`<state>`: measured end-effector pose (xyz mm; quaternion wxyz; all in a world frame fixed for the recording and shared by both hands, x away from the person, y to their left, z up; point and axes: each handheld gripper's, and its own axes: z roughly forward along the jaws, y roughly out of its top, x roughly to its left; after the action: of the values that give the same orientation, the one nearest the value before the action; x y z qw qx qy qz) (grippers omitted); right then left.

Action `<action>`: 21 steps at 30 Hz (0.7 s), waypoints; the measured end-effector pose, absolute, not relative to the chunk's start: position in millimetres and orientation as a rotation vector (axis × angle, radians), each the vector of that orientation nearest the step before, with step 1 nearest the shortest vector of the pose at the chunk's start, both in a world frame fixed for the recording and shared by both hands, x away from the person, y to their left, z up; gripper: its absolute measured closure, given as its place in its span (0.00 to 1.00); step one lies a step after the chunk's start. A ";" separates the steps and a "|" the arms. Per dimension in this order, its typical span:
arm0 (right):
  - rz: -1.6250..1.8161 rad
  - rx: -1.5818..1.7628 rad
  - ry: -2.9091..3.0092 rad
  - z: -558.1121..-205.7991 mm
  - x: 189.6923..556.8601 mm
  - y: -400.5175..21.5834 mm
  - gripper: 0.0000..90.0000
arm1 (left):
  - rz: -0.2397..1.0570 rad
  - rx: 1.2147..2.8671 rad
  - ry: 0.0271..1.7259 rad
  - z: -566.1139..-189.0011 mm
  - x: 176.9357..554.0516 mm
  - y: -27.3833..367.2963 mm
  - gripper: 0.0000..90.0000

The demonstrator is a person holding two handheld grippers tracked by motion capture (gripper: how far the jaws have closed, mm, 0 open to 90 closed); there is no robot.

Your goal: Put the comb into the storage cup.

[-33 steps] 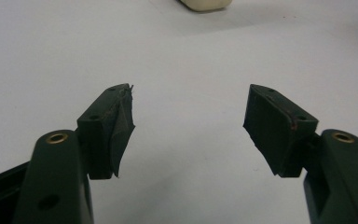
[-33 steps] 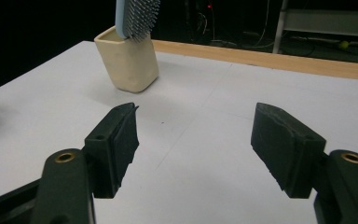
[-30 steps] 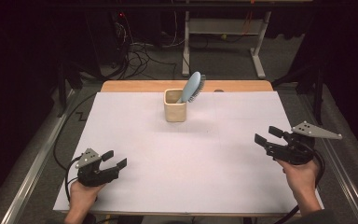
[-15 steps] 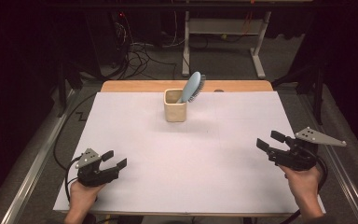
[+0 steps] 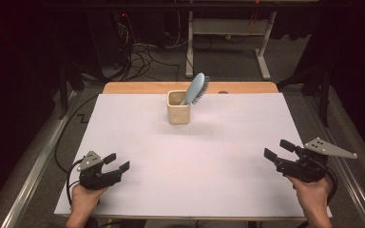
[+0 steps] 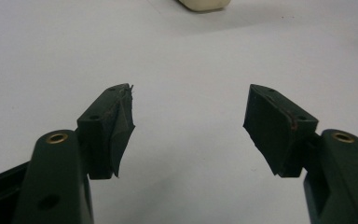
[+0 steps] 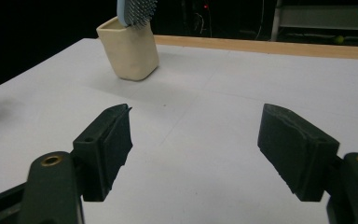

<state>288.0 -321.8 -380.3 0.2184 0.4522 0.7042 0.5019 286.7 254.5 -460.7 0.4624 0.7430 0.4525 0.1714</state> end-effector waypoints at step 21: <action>1.414 1.245 1.955 -394.6 271.6 -319.1 0.28 | 0.425 1.825 1.114 -461.2 287.3 254.3 0.37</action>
<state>271.6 -319.1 -394.6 0.2118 0.4484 0.7036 0.5089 287.3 254.3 -461.2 0.4625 0.7422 0.4532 0.1727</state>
